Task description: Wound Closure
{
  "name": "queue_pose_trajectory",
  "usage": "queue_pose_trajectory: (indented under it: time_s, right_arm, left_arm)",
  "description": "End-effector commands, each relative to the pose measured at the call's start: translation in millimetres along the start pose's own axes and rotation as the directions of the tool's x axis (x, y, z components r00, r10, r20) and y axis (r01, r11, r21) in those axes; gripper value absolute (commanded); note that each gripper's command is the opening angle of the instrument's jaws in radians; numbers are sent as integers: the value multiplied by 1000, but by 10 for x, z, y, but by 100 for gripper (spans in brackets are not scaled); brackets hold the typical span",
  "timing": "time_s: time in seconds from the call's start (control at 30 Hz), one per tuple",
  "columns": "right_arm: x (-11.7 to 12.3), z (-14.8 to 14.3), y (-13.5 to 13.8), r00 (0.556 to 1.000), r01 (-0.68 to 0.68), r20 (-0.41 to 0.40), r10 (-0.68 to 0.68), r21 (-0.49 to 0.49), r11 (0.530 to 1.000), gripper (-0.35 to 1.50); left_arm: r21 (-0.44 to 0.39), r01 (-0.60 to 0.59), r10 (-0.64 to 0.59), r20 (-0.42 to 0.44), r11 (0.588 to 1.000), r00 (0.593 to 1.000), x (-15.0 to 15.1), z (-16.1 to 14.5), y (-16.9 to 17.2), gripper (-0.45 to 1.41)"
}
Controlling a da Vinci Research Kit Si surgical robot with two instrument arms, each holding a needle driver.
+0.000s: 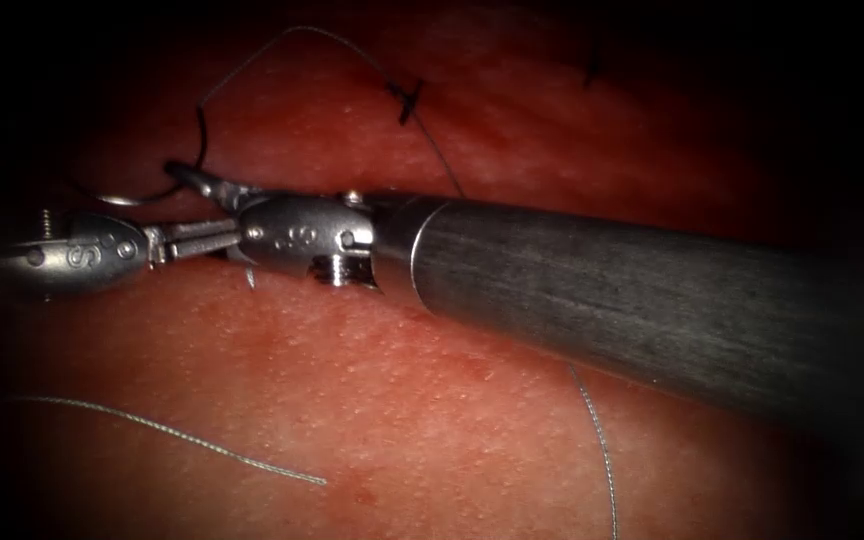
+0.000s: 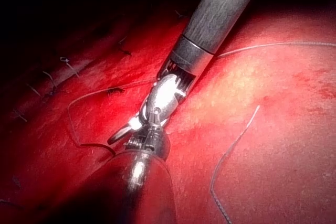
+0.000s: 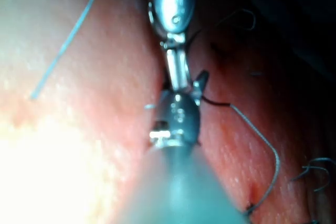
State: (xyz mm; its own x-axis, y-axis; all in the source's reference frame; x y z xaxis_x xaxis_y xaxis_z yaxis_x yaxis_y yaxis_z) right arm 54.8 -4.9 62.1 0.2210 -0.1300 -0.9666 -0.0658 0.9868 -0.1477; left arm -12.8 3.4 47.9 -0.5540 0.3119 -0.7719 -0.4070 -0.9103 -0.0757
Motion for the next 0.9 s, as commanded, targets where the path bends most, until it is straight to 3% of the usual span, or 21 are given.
queue_pose_trajectory:
  time_s: [0.03, 0.07, 0.13, 0.5, 0.53, 0.6, 0.63, 0.7, 0.9]
  right_arm:
    - [-2, 12, 1, 1000, 6, -3, -6, 0, 1000, 84]
    - [-4, 13, -2, 1000, 9, -5, -9, -1, 1000, 59]
    - [-5, 12, -7, 1000, 16, -24, -16, 27, 1000, -35]
    - [7, 7, -5, 998, 16, -70, -12, 58, 998, -35]
    - [7, 6, -5, 998, 14, -60, -11, 51, 999, -23]
    - [8, 1, -4, 998, -48, -43, 50, 50, 998, 88]
    - [8, -3, -3, 996, -72, -44, 75, 56, 996, 110]
    - [9, -17, -3, 993, -102, -49, 105, 70, 992, 131]
    - [18, -81, 11, 990, -138, -12, 139, 61, 988, 146]
  left_arm:
    - [1, -3, 3, -3, 1000, 1000, 2, 7, -1, -45]
    - [1, -3, 3, -3, 1000, 1000, 2, 7, 0, -45]
    - [2, -2, 2, -3, 1000, 1000, 3, 7, 1, -45]
    - [5, -4, 4, -12, 1000, 1000, 0, 8, -1, -45]
    - [4, -4, 4, -12, 1000, 1000, 0, 6, -1, -45]
    - [4, -6, 6, -19, 1000, 1000, -2, 0, 2, -45]
    - [4, -7, 7, -22, 1000, 1000, -3, -3, 3, -45]
    - [0, -10, 10, -30, 1000, 999, -6, -14, 6, -45]
    - [15, -9, 9, -45, 1000, 999, -22, -44, 4, -45]
